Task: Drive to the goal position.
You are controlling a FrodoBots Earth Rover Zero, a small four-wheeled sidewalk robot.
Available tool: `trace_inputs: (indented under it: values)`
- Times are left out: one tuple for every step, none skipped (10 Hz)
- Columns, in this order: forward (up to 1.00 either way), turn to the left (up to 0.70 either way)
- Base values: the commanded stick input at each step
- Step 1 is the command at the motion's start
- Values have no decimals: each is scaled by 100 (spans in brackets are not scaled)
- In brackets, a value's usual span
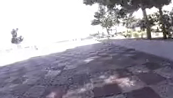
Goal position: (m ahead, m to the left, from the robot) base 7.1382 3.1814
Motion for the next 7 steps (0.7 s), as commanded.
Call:
trace_inputs:
  values:
    - [70, 0]
    - [70, 0]
    - [70, 0]
    - [70, 0]
    - [70, 0]
    - [70, 0]
    - [70, 0]
